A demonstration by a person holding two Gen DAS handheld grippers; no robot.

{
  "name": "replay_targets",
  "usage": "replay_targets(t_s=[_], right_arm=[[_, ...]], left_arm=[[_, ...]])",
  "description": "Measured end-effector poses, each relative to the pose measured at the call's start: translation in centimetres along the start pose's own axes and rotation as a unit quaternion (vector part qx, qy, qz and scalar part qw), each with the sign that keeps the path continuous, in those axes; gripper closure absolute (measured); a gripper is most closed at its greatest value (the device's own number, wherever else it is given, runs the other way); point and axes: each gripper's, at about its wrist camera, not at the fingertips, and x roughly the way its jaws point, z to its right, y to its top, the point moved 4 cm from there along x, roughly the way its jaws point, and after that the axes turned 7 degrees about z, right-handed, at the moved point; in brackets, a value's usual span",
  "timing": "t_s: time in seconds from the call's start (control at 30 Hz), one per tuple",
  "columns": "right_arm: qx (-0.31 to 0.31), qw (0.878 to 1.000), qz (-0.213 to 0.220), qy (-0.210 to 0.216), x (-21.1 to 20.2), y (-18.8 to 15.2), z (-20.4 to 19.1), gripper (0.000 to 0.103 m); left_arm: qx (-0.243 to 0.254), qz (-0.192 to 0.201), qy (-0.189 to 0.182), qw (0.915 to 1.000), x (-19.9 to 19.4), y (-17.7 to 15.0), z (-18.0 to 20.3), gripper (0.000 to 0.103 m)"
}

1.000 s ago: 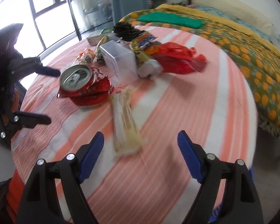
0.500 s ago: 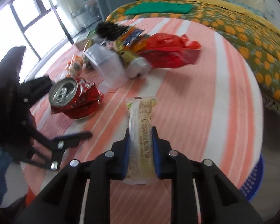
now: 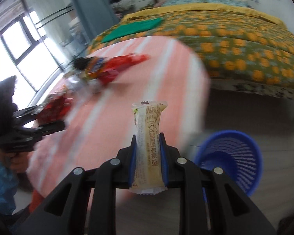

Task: Collect trash
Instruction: 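Carry the can and snack bar to the blue wastebasket and release both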

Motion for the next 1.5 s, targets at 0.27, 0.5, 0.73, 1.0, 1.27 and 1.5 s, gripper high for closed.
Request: replay_targets(t_s=[0.27,0.5,0.73,1.0,1.27,1.5], right_arm=[[0.065,0.993,-0.004,-0.095,-1.8,-1.7,12.9,0.083],[0.116,0.987,-0.025,-0.108,-0.2,-3.7,20.1,0.083],[0.131,0.986,-0.033,-0.098,1.3,-3.8,22.9,0.082],[0.17,0.98,-0.023,-0.1,2.1,-3.6,25.2,0.046],[0.167,0.976,0.059,-0.129,-2.4,-1.0,23.9,0.014],[0.069,0.978,0.141,-0.136,-4.4,1.8,15.8,0.005]], left_arm=[[0.023,-0.024,-0.073,0.9968,5.5,3.0,13.9,0.039],[0.024,-0.074,-0.072,0.9944,14.6,2.7,20.8,0.039],[0.01,-0.106,-0.049,0.9931,21.2,1.5,22.4,0.038],[0.021,-0.092,-0.016,0.9954,25.2,1.7,22.7,0.017],[0.016,-0.01,-0.039,0.9991,17.7,2.8,22.8,0.005],[0.032,0.043,-0.034,0.998,8.6,1.1,19.9,0.005]])
